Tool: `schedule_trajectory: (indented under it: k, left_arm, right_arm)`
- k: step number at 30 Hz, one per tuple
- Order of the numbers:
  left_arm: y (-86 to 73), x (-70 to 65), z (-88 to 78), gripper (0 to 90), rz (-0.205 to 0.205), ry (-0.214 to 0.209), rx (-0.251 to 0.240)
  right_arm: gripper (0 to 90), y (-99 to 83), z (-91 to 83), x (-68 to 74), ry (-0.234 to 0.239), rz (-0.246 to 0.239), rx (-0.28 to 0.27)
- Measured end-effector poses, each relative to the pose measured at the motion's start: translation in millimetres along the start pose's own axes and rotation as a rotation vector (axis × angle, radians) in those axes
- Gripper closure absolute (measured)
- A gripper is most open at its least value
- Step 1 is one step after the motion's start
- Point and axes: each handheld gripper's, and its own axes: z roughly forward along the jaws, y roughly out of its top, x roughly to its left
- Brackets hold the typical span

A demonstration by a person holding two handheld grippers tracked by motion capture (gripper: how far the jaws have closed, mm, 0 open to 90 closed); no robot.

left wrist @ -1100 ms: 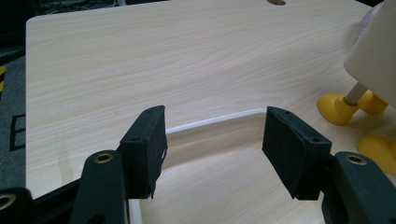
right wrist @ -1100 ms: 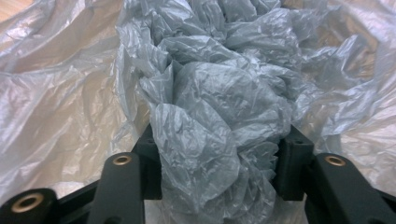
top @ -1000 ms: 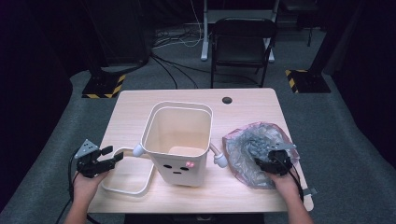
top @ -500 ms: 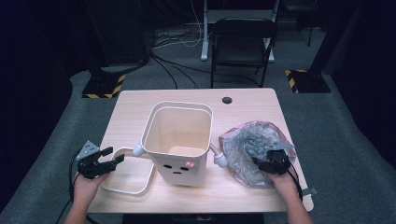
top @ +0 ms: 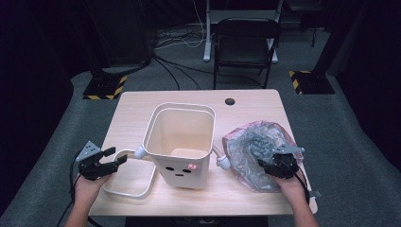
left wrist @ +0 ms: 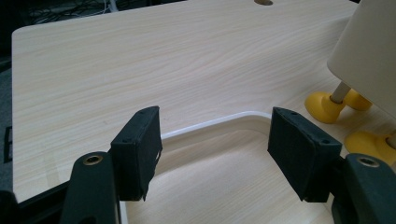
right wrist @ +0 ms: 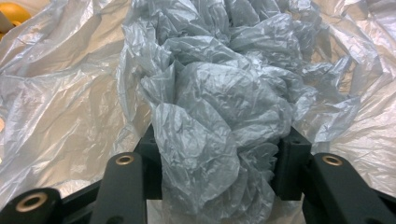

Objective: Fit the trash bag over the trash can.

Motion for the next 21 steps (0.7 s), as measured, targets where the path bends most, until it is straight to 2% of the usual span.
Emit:
schedule_trajectory:
  k: [9,13,21]
  left_arm:
    - [2.3,0.0,-2.8,33.7,-0.003,-0.005,-0.013]
    - [4.3,-0.5,-3.4,33.7,-0.005,-0.010,-0.015]
    - [14.7,-6.5,-3.6,33.7,0.028,-0.033,-0.017]
  right_arm:
    - [49.2,14.8,-15.3,0.2,0.014,-0.007,-0.023]
    - [49.4,23.9,-23.4,2.5,0.031,-0.031,-0.025]
    - [49.3,40.2,-41.8,3.1,0.078,-0.062,-0.033]
